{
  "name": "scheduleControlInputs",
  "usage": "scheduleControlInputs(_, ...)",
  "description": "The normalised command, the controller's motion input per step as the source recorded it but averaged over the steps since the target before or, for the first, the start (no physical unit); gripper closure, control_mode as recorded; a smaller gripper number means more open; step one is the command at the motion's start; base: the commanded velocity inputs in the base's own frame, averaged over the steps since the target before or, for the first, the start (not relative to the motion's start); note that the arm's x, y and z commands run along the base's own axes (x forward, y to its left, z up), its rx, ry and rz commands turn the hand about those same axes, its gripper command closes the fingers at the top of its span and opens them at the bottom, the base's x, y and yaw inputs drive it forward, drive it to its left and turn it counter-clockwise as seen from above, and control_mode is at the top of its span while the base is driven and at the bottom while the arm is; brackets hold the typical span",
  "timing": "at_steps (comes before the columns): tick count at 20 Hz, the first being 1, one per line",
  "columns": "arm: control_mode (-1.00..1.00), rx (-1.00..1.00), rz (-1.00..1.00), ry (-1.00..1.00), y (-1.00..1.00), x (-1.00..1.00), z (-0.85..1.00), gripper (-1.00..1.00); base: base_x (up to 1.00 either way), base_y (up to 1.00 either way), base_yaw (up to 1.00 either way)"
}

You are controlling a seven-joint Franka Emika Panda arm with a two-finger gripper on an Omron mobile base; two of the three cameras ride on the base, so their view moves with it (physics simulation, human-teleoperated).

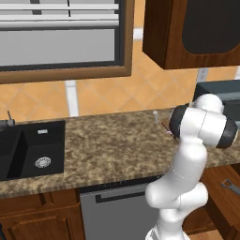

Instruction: Place the appropriate cutting tool for cutting the broccoli skin on the cutting board.

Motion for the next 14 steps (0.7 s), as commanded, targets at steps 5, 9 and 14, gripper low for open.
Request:
scheduleControlInputs(5, -1.00, 0.00, 0.00, -0.01, 0.49, -0.82, 0.86, -1.00, 0.00, 0.00, 0.00)
scheduleControlInputs(9, -1.00, -0.01, 0.00, -0.01, 0.55, -0.84, 0.82, -1.00, 0.00, 0.00, 0.00)
scheduleControlInputs(14, -1.00, -0.01, 0.00, 0.00, 0.56, -0.82, 0.78, -1.00, 0.00, 0.00, 0.00)
